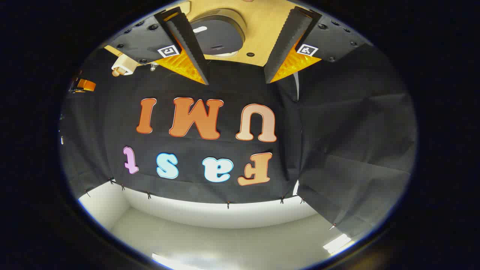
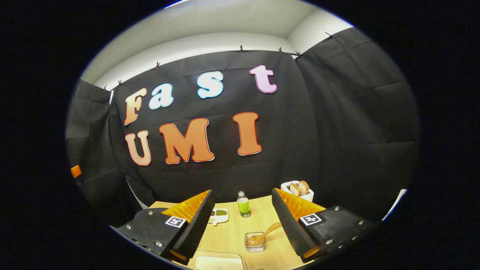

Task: Close the left gripper, press the button to open the rice cooker; take a wooden spoon from the chopstick holder with the right hand, scoop a spoonful of rice and pour it into the rice cooker, then put the wooden spoon back into the chopstick holder.

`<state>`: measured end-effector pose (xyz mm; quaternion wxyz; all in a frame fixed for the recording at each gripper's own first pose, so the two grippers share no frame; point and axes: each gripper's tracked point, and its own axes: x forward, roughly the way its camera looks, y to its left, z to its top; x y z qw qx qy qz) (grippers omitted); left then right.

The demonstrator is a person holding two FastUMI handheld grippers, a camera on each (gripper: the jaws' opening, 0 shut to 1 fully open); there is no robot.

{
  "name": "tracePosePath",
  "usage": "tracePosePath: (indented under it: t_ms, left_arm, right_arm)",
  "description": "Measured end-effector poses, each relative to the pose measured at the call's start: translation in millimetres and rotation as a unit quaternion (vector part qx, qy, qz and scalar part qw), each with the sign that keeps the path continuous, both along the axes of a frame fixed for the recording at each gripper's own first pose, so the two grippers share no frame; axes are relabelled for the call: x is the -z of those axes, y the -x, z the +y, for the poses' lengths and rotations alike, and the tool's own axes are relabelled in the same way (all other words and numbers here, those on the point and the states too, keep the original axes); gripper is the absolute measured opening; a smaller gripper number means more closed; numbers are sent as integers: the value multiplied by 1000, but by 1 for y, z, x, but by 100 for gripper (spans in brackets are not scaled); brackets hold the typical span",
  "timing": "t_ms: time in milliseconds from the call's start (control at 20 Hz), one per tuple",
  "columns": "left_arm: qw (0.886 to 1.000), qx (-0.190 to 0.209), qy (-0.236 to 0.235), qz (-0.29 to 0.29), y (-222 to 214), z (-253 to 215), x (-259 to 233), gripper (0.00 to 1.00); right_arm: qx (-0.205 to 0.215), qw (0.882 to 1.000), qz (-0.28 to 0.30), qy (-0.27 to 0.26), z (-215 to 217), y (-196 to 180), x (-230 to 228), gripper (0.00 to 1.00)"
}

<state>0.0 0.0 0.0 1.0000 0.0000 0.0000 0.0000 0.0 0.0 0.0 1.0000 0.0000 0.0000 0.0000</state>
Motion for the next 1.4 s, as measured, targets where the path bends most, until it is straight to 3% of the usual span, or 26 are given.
tracePosePath:
  t_ms: [50, 150, 200, 250, 350, 500, 750, 850, 1100, 1250, 1300, 1400]
  left_arm:
    - [1000, 7, 8, 2, -2, -9, 3, 95]
    - [1000, 13, 13, 15, -5, -22, 15, 94]
    - [1000, 10, 15, 20, -8, -26, 20, 100]
    - [999, 4, 18, 26, -11, -31, 26, 98]
    - [999, -1, 27, 44, -16, -43, 41, 94]
    - [998, 22, 20, 56, -27, -60, 52, 95]
    - [997, 50, 12, 51, -50, -66, 46, 94]
    - [997, 56, 16, 42, -57, -68, 40, 100]
    - [996, 70, 7, 55, -58, -76, 45, 95]
    - [998, 55, 6, 40, -53, -68, 33, 100]
    - [998, 47, 11, 34, -50, -64, 29, 94]
    - [999, 44, 18, 27, -44, -63, 23, 94]
  right_arm:
    - [1, 1000, -2, 2, -5, 2, -3, 94]
    - [3, 1000, -5, 9, -12, 5, -5, 94]
    - [4, 1000, -5, 13, -16, 7, -5, 94]
    - [6, 1000, -5, 17, -21, 8, -5, 99]
    - [9, 1000, -4, 18, -24, 10, -8, 96]
    - [15, 1000, -6, 25, -23, 14, -17, 95]
    - [35, 999, -26, 20, -21, 28, -36, 94]
    - [42, 999, -26, 17, -22, 33, -35, 94]
    - [53, 998, -15, 28, -27, 40, -25, 94]
    - [38, 999, -14, 19, -21, 34, -21, 94]
    - [28, 999, -13, 17, -16, 31, -20, 94]
    - [15, 1000, -13, 23, -12, 23, -20, 95]
